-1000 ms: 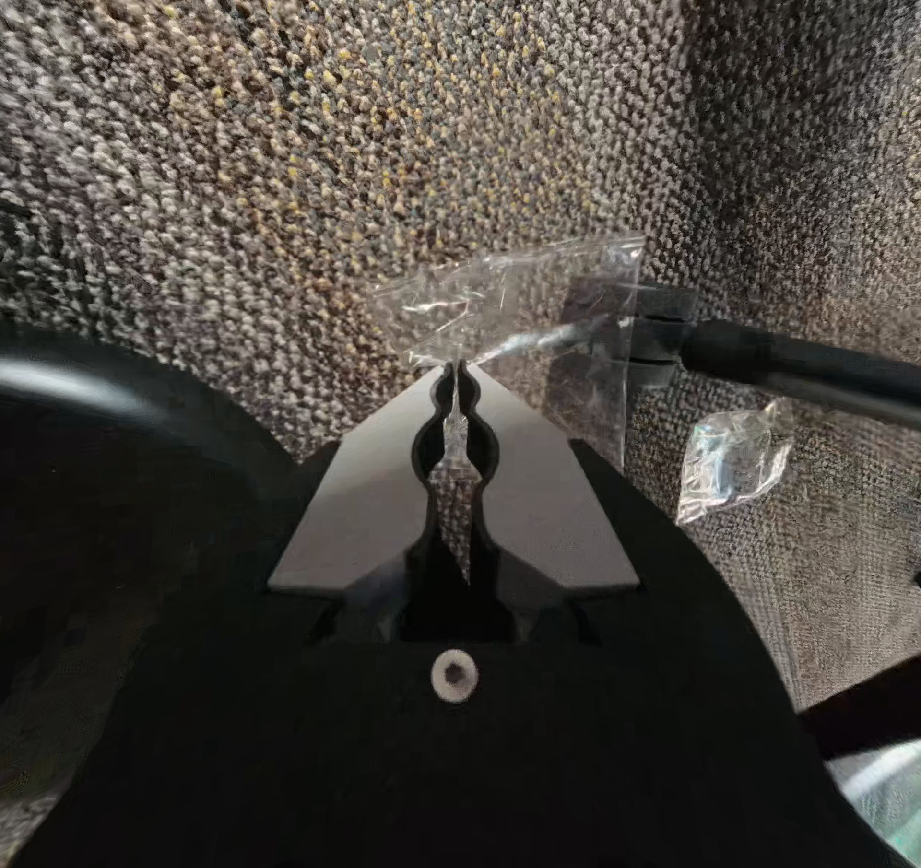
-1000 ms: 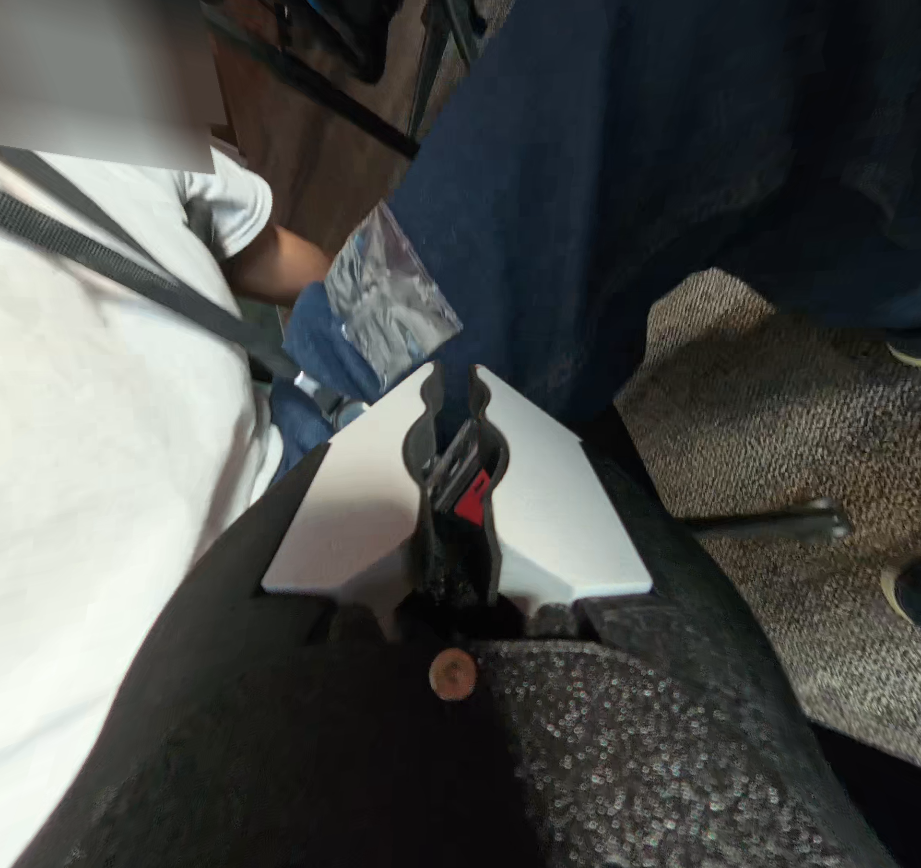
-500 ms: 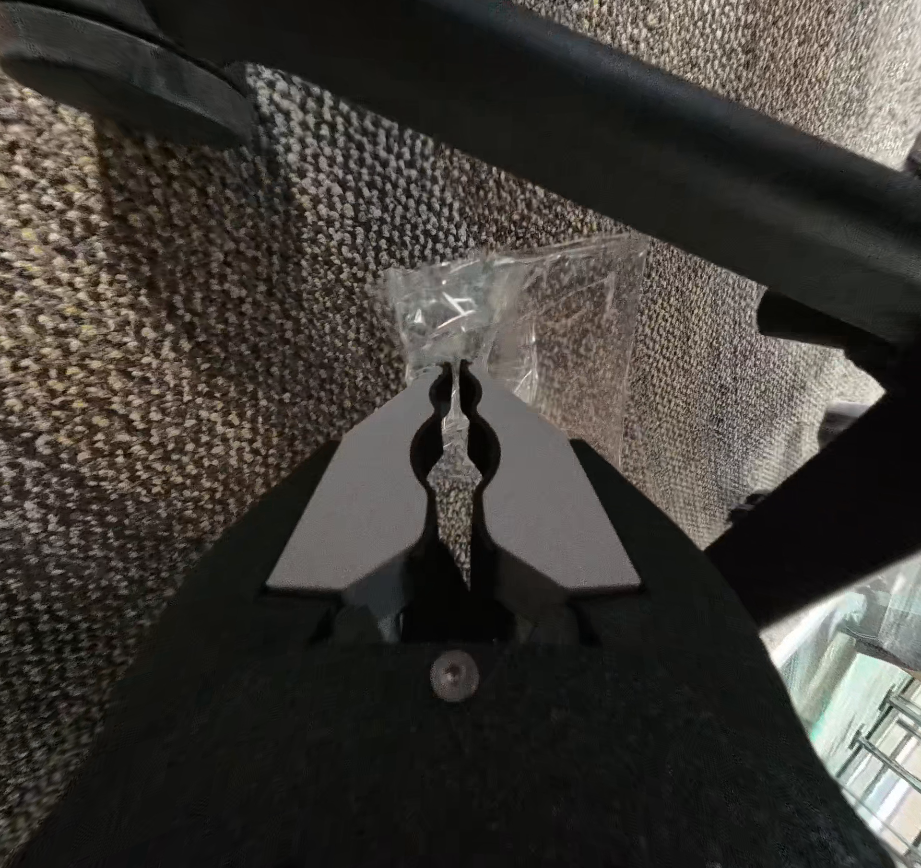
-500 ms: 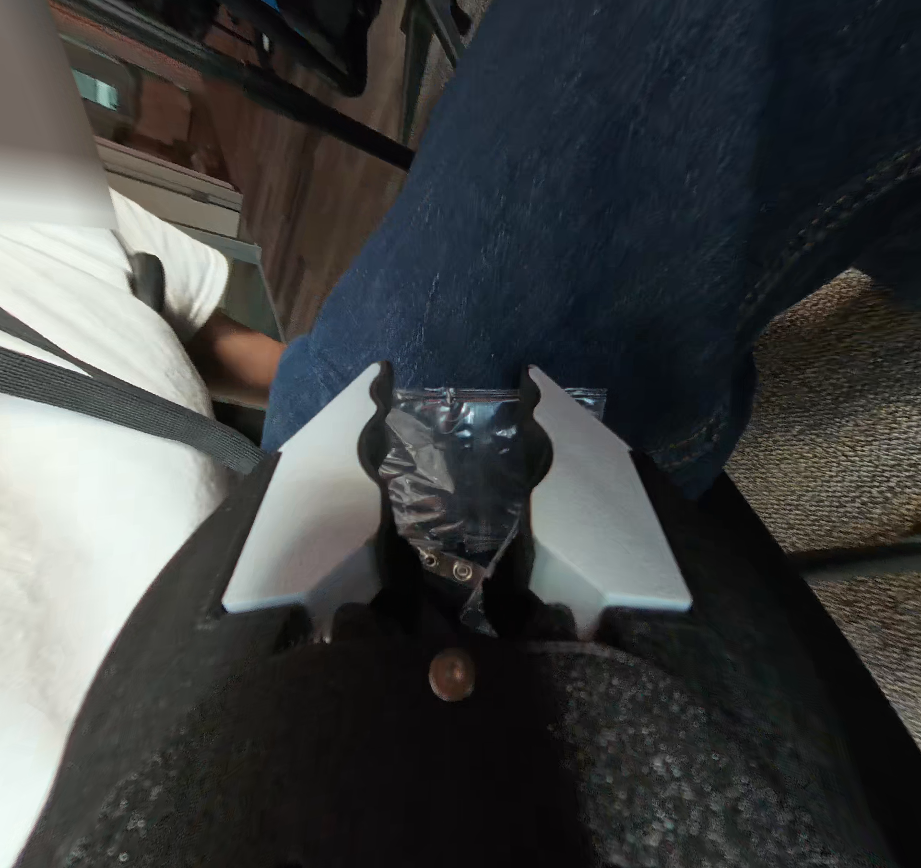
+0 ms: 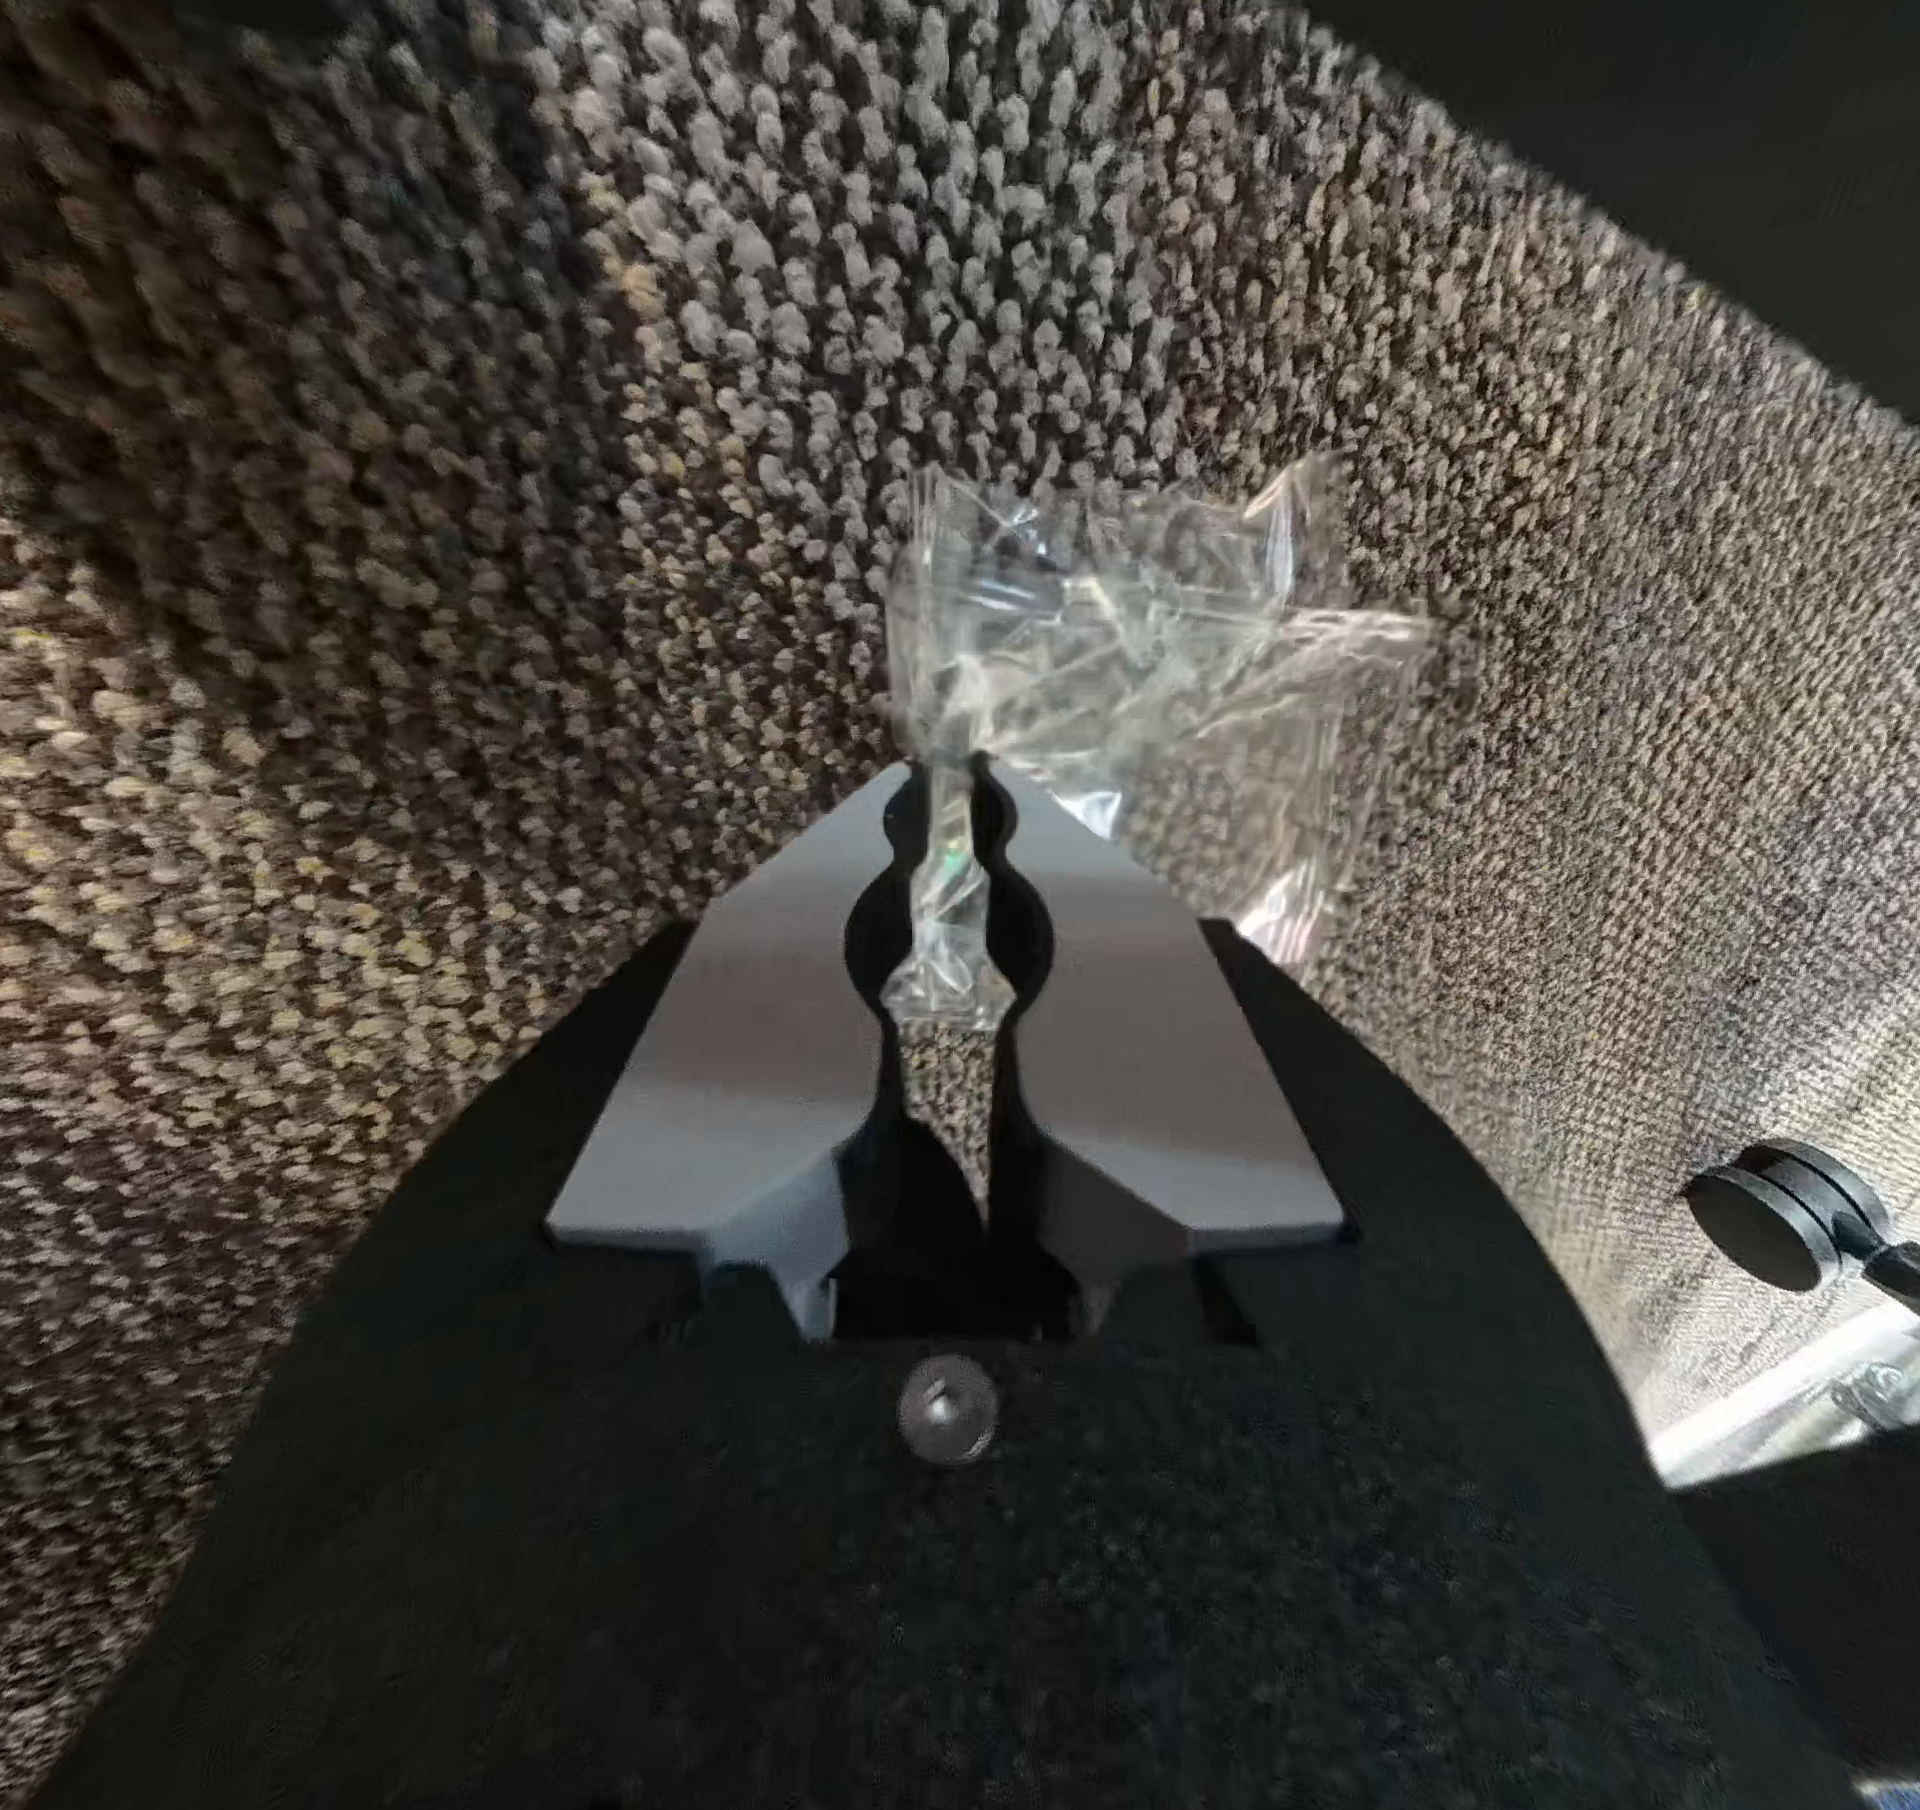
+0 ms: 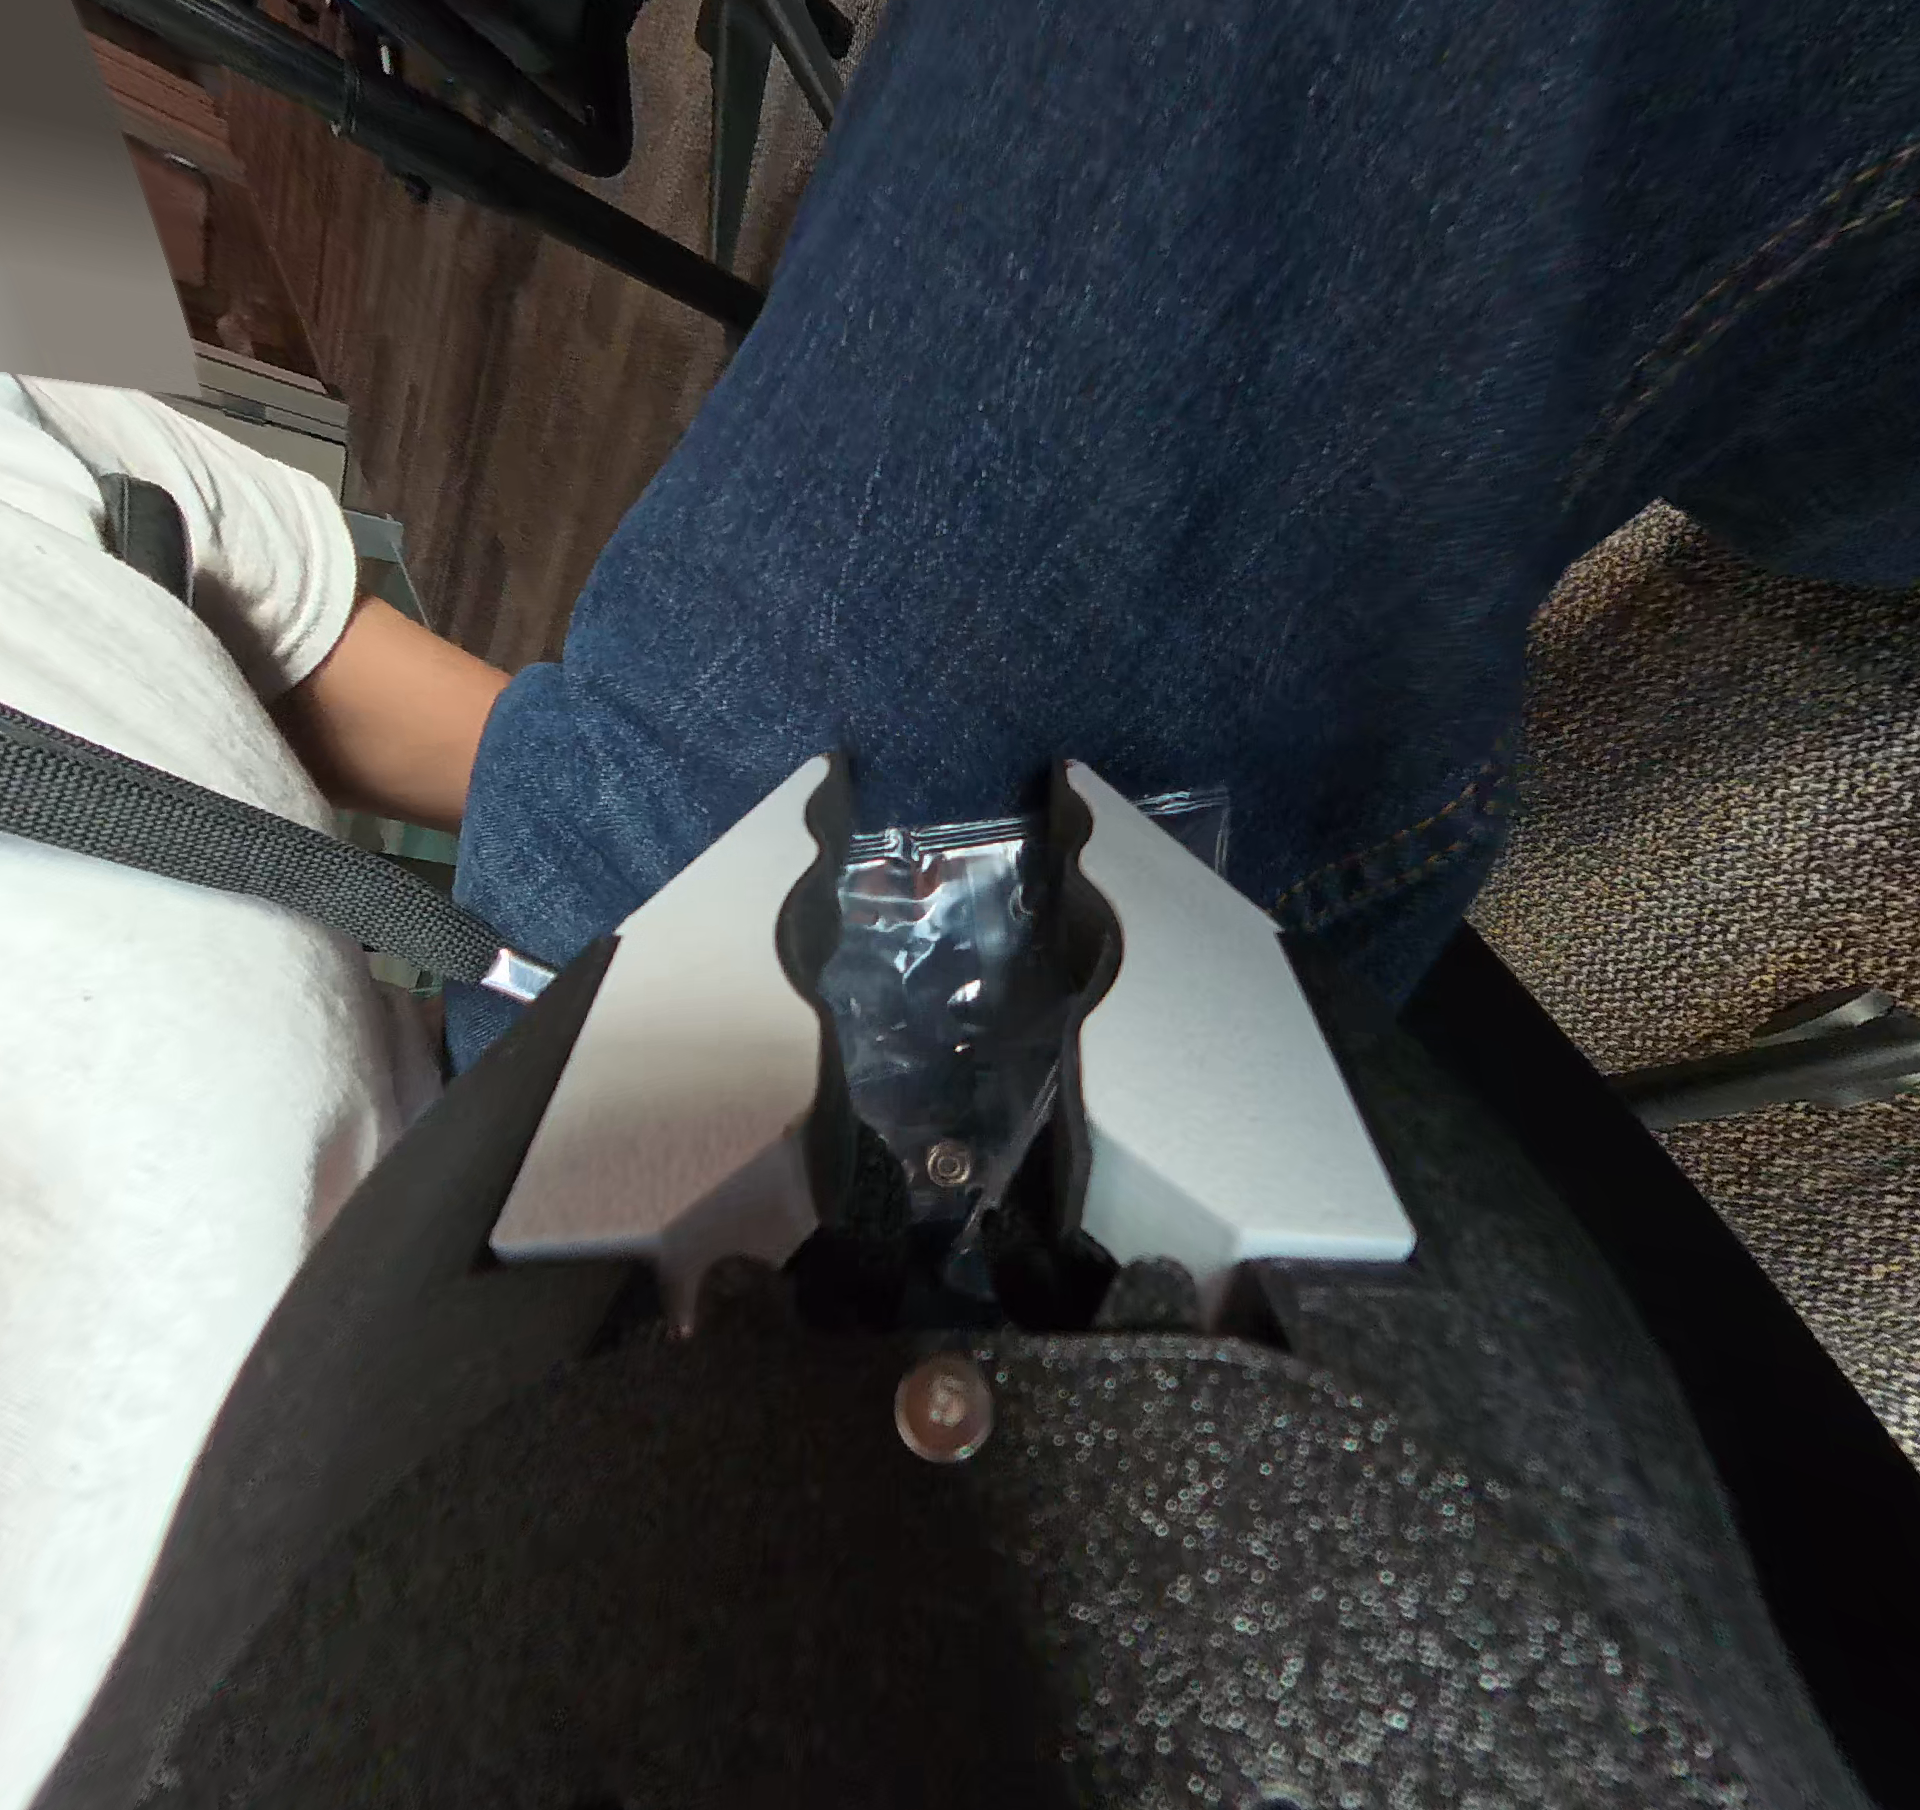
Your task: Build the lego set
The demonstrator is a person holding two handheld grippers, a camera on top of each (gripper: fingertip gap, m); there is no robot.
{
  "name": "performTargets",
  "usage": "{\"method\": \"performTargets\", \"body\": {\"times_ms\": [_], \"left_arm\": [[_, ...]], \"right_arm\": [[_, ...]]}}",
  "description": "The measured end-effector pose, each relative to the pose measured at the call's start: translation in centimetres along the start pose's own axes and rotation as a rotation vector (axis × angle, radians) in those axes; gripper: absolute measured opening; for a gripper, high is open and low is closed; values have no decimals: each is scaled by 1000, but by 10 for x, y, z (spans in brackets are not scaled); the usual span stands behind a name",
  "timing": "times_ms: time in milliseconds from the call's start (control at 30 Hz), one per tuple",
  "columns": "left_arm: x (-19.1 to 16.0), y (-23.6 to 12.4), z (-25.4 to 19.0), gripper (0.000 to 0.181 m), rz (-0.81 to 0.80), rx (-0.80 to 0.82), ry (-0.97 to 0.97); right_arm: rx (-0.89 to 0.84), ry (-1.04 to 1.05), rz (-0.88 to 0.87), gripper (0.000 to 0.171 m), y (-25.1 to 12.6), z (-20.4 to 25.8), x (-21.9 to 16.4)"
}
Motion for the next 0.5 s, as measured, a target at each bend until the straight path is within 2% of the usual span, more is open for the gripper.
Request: {"method": "performTargets", "body": {"times_ms": [33,200,300,400,500], "left_arm": [[0,0,-1,0,6,-25,-5],[0,-7,-11,0,6,-111,-25],[2,-18,-11,0,-21,-136,-68],[4,-43,-8,0,-49,-134,-66],[0,-79,-1,0,-77,-122,-56]], "right_arm": [[4,5,-2,36,-1,0,0],[36,36,-39,36,-12,1,7],[65,82,-111,36,-31,-1,18],[8,111,-158,37,-56,-20,23],[-31,128,-122,41,-69,-36,15]]}}
Point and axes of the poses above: each gripper's, where its closed fingertips meet, y out along the fingers, x out of its top, z = x × y across the jaws, the point moved 2 cm from there along -y, back along the fingers, and after that the axes turned 10 degrees about -x, right-handed, at the moved point
